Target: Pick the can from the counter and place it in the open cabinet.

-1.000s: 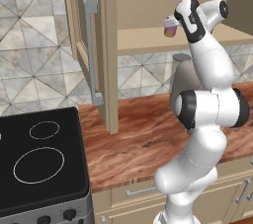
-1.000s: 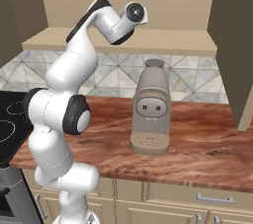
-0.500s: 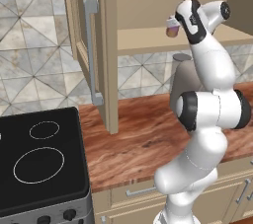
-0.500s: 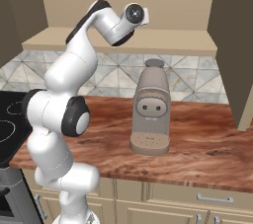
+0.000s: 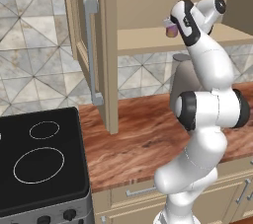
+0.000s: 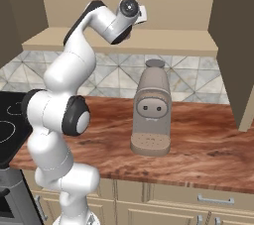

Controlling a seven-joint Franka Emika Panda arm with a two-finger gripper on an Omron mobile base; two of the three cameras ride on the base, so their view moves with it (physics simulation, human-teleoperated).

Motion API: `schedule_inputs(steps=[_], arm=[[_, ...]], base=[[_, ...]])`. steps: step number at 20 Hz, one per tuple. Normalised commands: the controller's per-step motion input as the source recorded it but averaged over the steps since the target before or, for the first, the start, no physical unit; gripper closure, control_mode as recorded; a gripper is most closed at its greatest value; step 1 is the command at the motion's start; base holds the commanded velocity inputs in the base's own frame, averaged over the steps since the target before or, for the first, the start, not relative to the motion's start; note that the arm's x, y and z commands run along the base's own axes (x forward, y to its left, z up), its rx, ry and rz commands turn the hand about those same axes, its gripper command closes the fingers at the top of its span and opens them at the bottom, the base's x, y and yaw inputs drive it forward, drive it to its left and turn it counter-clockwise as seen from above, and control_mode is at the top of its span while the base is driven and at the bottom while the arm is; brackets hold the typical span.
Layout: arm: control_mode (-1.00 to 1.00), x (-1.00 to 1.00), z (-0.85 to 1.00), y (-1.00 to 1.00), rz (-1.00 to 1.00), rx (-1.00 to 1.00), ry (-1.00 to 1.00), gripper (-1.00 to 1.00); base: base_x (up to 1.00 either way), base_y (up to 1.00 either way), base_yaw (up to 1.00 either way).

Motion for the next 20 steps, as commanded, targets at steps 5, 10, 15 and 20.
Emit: schedule_inputs(steps=[5, 10, 15, 20], arm=[[-1.0, 0.0, -0.23, -0.03, 0.0, 0.0, -0.02, -1.0], [-1.0, 0.0, -0.46, -0.07, 0.0, 0.0, -0.02, -1.0], [-1.0, 0.0, -0.52, -0.01, 0.0, 0.0, 0.0, -1.0], [-1.0, 0.01, -0.62, 0.0, 0.0, 0.0, 0.0, -1.0]], base=[[0.0, 0.0, 0.0], [0.0, 0.0, 0.0], [0.0, 0.0, 0.0], [0.0, 0.0, 0.0]])
